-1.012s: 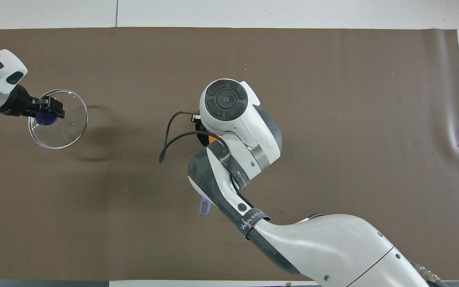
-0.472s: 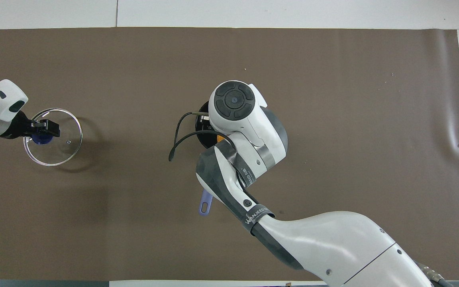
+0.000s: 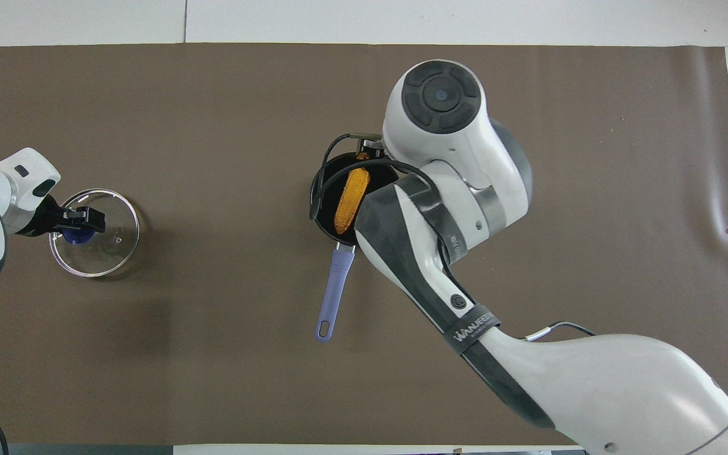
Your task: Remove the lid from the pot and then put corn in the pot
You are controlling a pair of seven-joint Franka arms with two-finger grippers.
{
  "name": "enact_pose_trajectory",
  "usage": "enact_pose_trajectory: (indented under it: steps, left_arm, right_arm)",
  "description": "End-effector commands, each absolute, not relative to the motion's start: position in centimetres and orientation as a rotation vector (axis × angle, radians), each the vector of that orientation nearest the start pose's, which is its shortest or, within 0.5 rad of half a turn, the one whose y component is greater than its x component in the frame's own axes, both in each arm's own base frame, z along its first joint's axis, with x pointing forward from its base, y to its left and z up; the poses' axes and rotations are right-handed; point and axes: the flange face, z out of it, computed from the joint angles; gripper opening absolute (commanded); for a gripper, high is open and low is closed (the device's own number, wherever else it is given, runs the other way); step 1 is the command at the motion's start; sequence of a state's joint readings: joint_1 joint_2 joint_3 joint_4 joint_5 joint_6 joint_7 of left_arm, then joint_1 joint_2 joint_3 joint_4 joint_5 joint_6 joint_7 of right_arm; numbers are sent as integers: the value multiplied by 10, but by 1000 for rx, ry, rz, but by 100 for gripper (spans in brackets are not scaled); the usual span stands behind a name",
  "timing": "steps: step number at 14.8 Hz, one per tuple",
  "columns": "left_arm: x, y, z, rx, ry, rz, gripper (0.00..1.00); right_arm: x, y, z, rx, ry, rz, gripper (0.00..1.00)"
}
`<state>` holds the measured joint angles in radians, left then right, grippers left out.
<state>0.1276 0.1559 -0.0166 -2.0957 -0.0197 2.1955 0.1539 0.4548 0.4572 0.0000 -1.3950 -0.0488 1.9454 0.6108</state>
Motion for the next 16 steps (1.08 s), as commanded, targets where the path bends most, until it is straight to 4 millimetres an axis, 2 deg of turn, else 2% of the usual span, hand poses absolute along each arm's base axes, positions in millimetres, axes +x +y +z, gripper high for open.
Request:
enact_pose_trajectory:
  steps: [1,4,5,6,7,8,9,10,11,12,14,16]
  left_arm:
    - [546,71,344,-3144,45,41,2]
    - [544,72,336,-3144,43,31,4]
    - [543,71,335,-3143,41,29,10]
    - [543,71,335,-3143,43,29,27]
    - [543,72,335,-3143,53,29,84]
    - [544,72,335,-3143,50,29,100]
    - [545,73,336,-3144,50,38,100]
    - [546,72,338,-3144,53,36,100]
    - [548,72,342,-3143,60,24,100]
    - [555,72,354,-3140,72,-4,100]
    - [574,63,394,-3140,97,2,100]
    - [589,41,439,-3139,137,14,100]
  right_arm:
    - [639,210,507,-3163,55,-104,100]
    - [627,130,555,-3186,29,-34,100]
    - [618,111,571,-3193,-19,-3,100]
    - [605,88,590,-3200,-56,14,100]
    - [595,63,607,-3202,-63,20,100]
    - [582,40,621,-3204,-50,47,100]
    - [573,23,625,-3212,-45,72,100]
    - [568,9,620,-3218,-53,102,100]
    - [560,0,608,-3216,-56,138,100]
    - [549,-2,597,-3211,-48,180,100]
    - [540,5,590,-3197,-39,210,100]
    - [541,6,592,-3197,-56,201,100]
